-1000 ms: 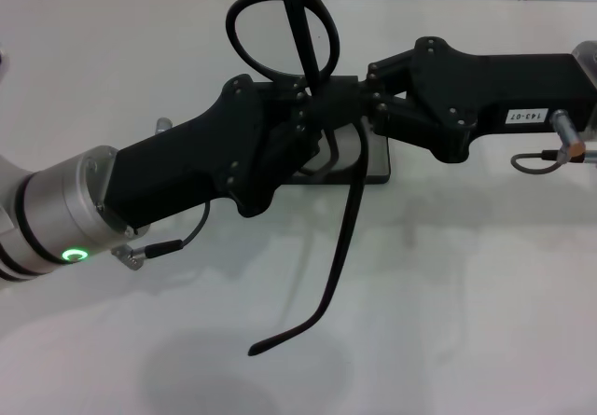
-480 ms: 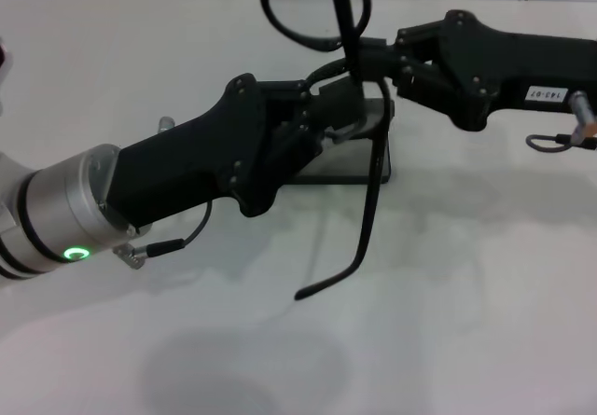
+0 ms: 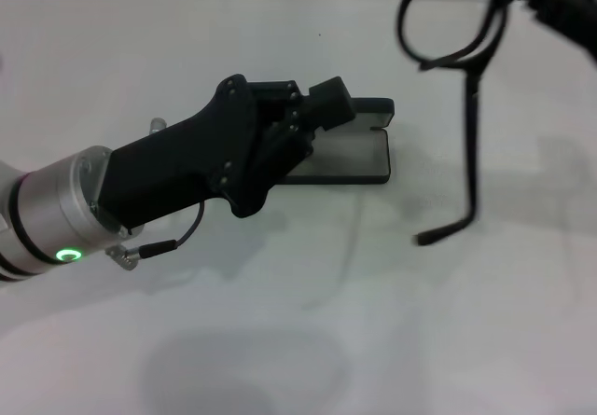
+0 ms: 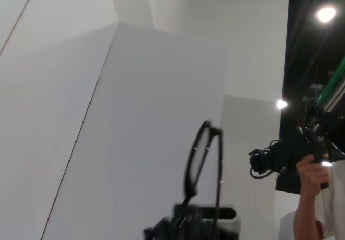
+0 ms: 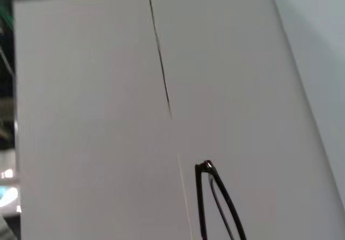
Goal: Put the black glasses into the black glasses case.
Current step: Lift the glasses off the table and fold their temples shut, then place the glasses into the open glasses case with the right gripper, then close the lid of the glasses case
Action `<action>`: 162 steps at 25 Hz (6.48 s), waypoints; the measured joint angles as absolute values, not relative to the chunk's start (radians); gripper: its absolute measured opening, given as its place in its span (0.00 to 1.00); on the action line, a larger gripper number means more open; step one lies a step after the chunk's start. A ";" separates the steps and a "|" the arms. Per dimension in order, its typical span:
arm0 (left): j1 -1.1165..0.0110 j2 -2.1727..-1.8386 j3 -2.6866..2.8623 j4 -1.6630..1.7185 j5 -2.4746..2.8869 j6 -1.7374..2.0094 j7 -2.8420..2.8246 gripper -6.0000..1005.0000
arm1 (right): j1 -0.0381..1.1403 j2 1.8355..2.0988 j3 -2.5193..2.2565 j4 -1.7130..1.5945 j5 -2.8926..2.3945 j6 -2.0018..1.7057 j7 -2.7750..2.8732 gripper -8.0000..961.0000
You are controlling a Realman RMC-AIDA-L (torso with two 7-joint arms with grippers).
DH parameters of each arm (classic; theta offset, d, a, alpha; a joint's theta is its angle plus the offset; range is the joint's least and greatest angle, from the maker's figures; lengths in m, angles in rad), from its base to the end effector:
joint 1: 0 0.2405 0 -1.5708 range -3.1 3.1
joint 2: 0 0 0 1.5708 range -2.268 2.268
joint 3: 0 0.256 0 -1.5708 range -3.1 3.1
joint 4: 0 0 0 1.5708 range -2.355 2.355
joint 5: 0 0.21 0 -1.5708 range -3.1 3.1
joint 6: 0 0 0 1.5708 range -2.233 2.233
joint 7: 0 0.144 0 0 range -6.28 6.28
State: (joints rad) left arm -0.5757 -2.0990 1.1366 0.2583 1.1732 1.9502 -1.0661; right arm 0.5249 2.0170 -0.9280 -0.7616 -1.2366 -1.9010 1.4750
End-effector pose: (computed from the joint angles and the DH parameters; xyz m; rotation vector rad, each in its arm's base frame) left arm -0.1816 0.2772 -0.0221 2.5460 0.3198 1.7755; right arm 0.1652 0.3190 0.0778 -2.6211 0.1646 1.6125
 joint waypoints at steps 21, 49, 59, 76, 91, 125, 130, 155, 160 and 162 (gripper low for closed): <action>-0.642 -2.102 1.575 0.282 0.896 1.955 -0.897 0.03 | 0.660 2.022 -1.065 -0.547 -1.120 -1.757 1.211 0.04; -0.563 -2.098 1.571 0.255 0.691 1.837 -0.959 0.03 | 0.669 2.023 -1.265 -0.549 -1.132 -1.607 1.185 0.05; -0.561 -2.098 1.571 0.240 0.675 1.822 -0.959 0.03 | 0.671 2.023 -1.294 -0.552 -1.132 -1.602 1.184 0.05; -0.509 -2.075 1.573 0.248 0.699 1.838 -0.955 0.03 | 0.667 2.005 -1.290 -0.596 -1.179 -1.487 1.218 0.05; -0.385 -1.971 1.416 0.254 0.690 1.970 -0.945 0.03 | 0.666 2.023 -1.585 -1.154 -2.005 -1.080 1.918 0.06; -0.405 -1.996 1.385 0.246 0.689 1.938 -0.960 0.03 | 0.702 2.028 -1.877 -1.152 -2.387 -0.775 2.133 0.06; -0.405 -1.997 1.385 0.245 0.689 1.929 -0.958 0.03 | 0.703 2.028 -1.878 -1.152 -2.388 -0.774 2.133 0.06; -0.397 -1.997 1.385 0.245 0.689 1.928 -0.953 0.04 | 0.673 2.028 -1.879 -1.195 -2.382 -0.799 2.139 0.16; -0.399 -1.997 1.385 0.245 0.691 1.928 -0.954 0.04 | 0.612 2.028 -1.879 -1.275 -2.378 -0.811 2.140 0.17; -0.403 -1.993 1.385 0.247 0.691 1.923 -0.960 0.04 | 0.545 2.027 -1.873 -1.357 -2.351 -0.819 2.141 0.17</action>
State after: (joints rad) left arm -0.4032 -1.9930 1.3851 0.2470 0.6910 1.9225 -0.9598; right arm 0.5454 2.0272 -1.8731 -1.3569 -2.3506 -0.8190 2.1407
